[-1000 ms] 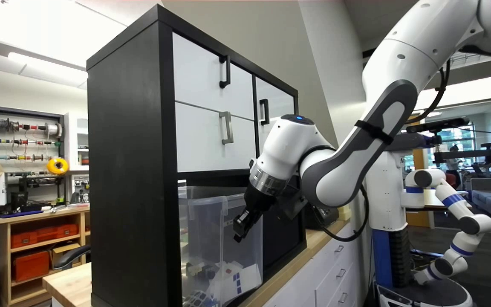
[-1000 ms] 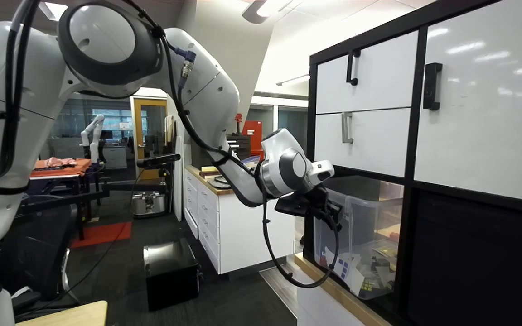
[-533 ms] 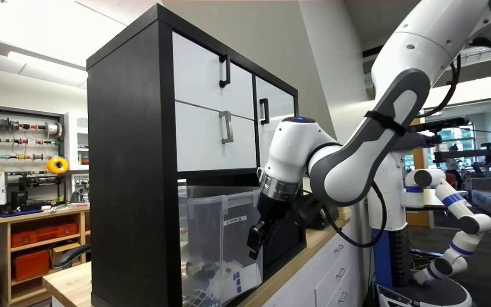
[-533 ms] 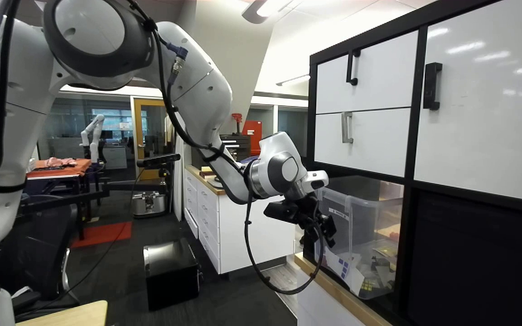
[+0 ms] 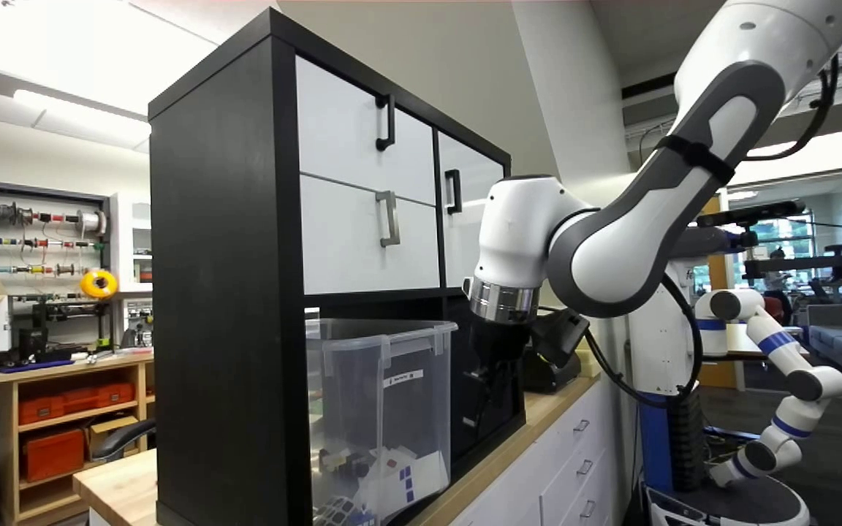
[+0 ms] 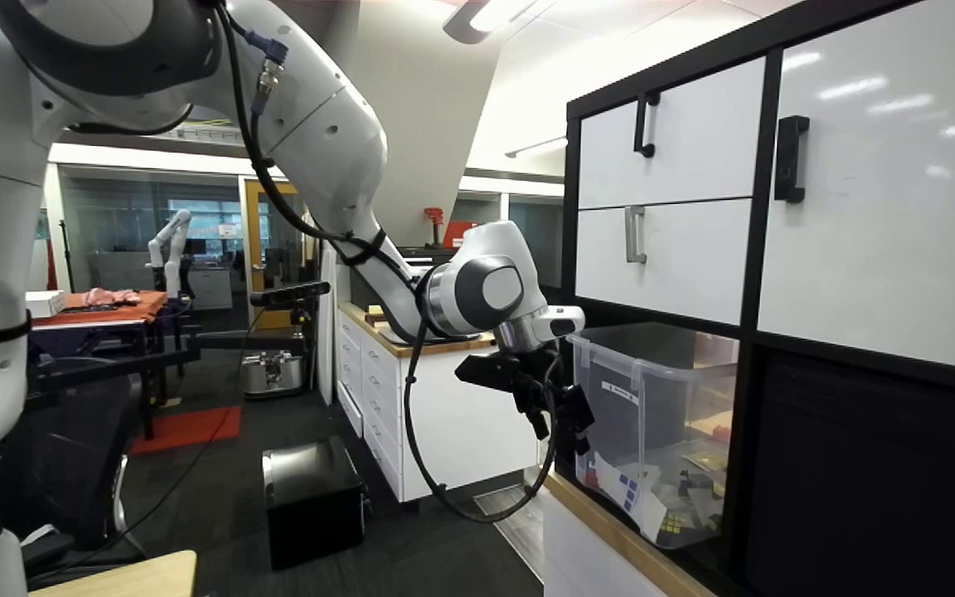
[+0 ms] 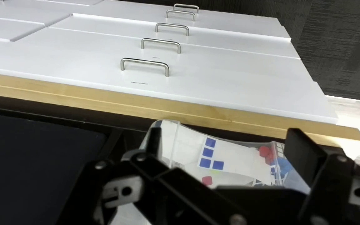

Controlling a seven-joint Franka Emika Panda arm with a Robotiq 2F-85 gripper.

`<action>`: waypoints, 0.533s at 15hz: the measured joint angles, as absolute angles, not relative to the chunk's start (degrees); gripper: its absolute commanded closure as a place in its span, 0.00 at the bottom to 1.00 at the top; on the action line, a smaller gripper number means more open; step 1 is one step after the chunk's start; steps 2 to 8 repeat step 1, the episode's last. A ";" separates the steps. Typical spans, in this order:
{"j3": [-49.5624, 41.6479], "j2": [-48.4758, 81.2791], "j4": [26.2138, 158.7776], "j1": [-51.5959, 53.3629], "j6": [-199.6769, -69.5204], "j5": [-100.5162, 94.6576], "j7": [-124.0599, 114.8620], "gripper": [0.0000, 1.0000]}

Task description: Push the clear storage box

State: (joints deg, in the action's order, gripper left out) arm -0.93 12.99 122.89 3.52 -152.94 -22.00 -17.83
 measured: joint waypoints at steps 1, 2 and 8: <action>-1.03 13.21 122.85 3.62 -152.97 -22.00 -17.83 0.00; -1.03 13.21 122.85 3.62 -152.97 -22.00 -17.83 0.00; -1.03 13.21 122.85 3.62 -152.97 -22.00 -17.83 0.00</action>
